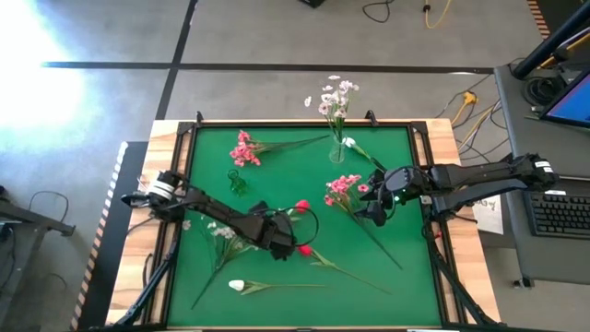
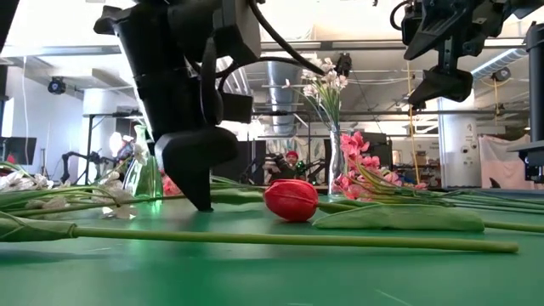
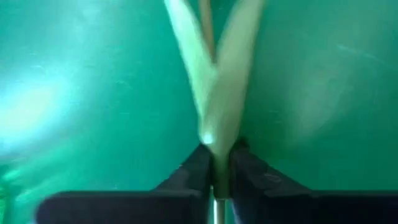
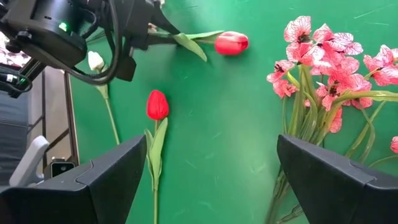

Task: Sort flowers into vase by color
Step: Put the top red flower into the green vase

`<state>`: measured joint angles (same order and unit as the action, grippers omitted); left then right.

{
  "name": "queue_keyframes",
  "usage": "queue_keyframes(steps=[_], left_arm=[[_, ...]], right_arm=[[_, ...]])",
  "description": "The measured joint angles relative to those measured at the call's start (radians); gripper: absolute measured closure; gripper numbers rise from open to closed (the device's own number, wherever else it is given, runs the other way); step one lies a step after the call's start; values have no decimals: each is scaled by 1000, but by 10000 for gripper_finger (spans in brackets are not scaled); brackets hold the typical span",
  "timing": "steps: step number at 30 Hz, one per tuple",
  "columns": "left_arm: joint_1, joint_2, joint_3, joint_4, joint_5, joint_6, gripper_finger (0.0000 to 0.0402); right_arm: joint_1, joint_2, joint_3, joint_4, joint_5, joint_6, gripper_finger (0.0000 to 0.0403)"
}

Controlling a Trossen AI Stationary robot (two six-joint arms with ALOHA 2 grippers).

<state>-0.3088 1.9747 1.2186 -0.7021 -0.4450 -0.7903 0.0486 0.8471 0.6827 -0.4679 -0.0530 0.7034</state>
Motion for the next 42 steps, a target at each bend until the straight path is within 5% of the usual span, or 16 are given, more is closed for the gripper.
queue_keyframes(steps=[11,21,26,35,42], left_arm=[[-3,-97,83,-103,-46,2,401],[-9,-414,64,45,-425,247,401],[-8,-602,-59,376,-489,579,401],[4,-901,-491,1139,-491,1118,401],[74,-1014,-788,1753,-470,1362,401]], right_arm=[[0,0,0,0,2,-8,51],[-1,0,0,2,5,-26,51],[0,0,0,2,37,-41,51],[0,0,0,7,56,-52,51],[0,0,0,11,70,-54,51]])
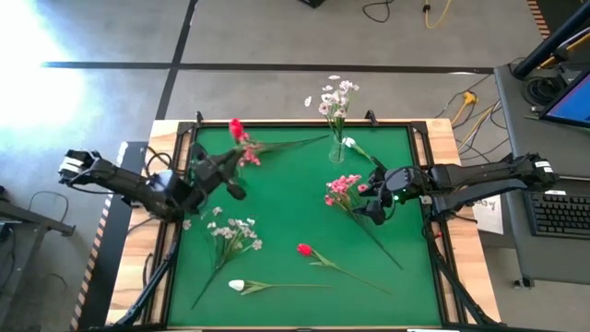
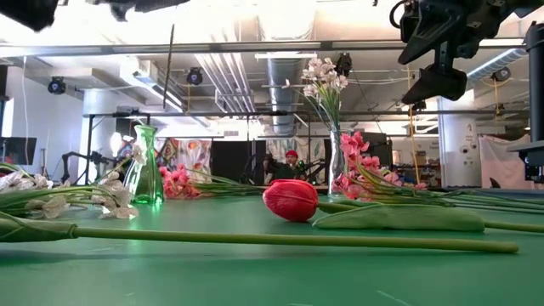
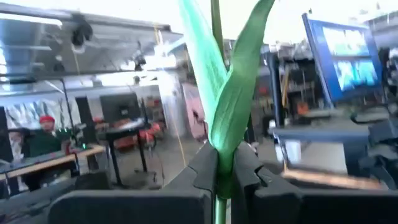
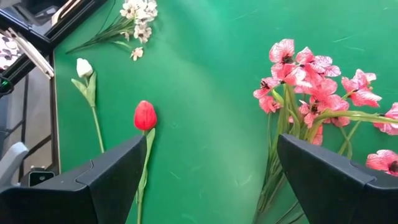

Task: Sort flowers into vase by color
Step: Put the top red flower into the green vase

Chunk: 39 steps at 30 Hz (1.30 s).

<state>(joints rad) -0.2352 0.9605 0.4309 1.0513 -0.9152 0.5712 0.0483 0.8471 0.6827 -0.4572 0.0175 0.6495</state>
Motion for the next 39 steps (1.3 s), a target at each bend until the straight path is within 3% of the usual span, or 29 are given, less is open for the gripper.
queue_keyframes(steps=[4,9,20,24,26,33,39], left_arm=[[26,-33,-114,149,18,25,401],[54,-53,-189,186,-26,41,401],[78,-73,-181,207,-38,33,401],[78,-74,-168,206,-43,39,401],[78,-75,-168,206,-43,23,401],[78,-52,-170,207,-42,-4,401],[78,-26,-169,213,-36,-27,401]], right_arm=[[0,0,0,2,10,0,51],[0,0,0,5,10,-6,51],[0,0,17,-2,-15,36,51],[-12,9,154,-186,-189,197,51],[-11,26,235,-316,-219,247,51],[-13,84,473,-566,-96,189,51],[-20,144,637,-769,-68,151,51]])
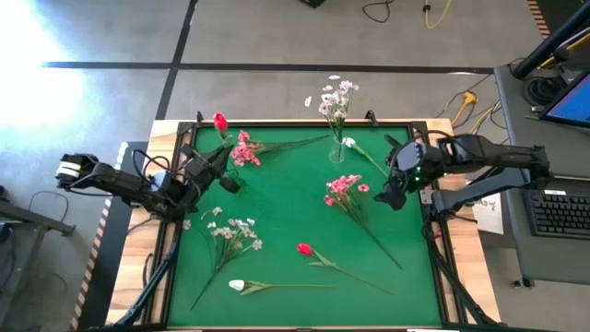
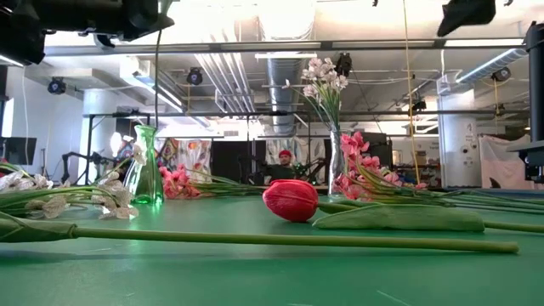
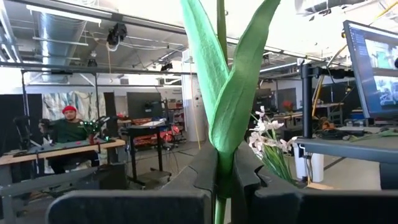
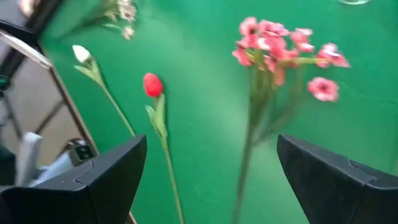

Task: Sort flowers into vase by color
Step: Put the top red flower into the green vase

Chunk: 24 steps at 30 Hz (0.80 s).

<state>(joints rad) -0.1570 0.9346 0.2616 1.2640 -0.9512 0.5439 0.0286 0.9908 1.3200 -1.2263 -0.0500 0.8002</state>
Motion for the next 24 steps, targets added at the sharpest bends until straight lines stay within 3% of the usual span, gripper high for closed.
queue_keyframes(steps=[6,15,24], left_arm=[[0,-1,1,-4,1,12,401],[-1,-12,1,-8,-8,-6,401],[-2,-15,51,-23,-42,-51,401]], right_arm=[[26,20,57,-33,57,9,51],[25,46,57,-72,80,-76,51],[78,45,41,-122,130,-40,51]])
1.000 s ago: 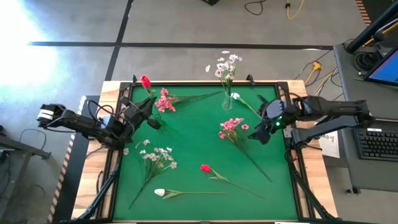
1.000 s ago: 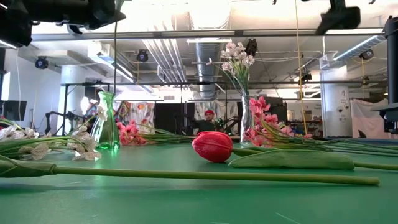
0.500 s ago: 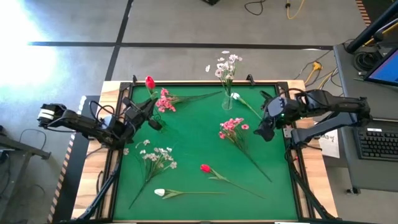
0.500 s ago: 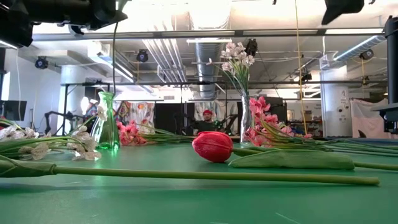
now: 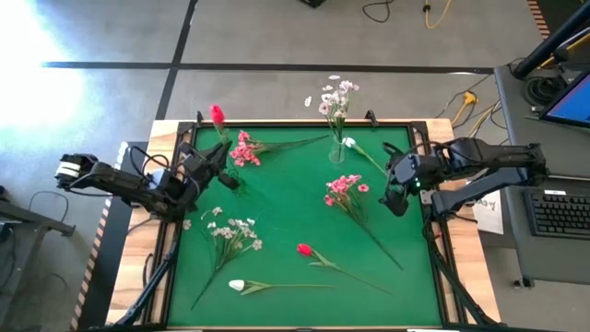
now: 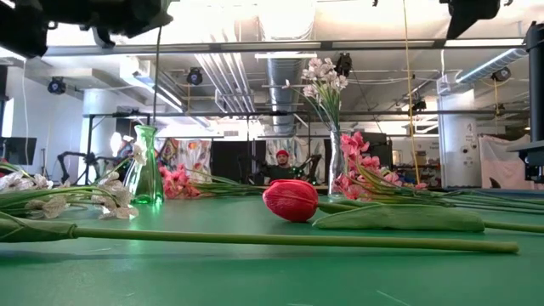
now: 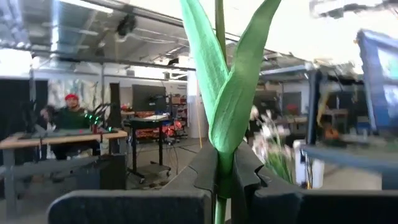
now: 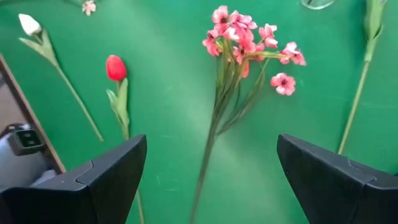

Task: Sort flowers into vase by color
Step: Put the top red flower into the green vase

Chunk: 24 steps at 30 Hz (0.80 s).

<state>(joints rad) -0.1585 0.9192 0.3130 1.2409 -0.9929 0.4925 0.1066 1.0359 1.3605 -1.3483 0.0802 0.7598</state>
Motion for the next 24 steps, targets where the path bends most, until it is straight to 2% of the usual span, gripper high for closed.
queue_keyframes(steps=[2,4,9,11,14,18,24], left_arm=[[-5,-1,46,-57,-58,-6,401],[-11,0,93,-182,-116,-7,401],[-13,0,213,-525,-125,-114,401],[-3,2,242,-604,-125,-149,401],[9,3,248,-601,-127,-148,401],[30,0,191,-538,-124,-146,401],[43,2,54,-303,-115,-112,401]], right_arm=[[0,0,-5,1,15,-21,51],[0,4,-7,0,22,-35,51],[1,8,-18,0,18,-44,51],[0,8,-26,-1,19,-46,51],[0,8,-36,-1,18,-46,51],[0,8,-46,0,18,-46,51],[0,10,-51,0,25,-46,51]])
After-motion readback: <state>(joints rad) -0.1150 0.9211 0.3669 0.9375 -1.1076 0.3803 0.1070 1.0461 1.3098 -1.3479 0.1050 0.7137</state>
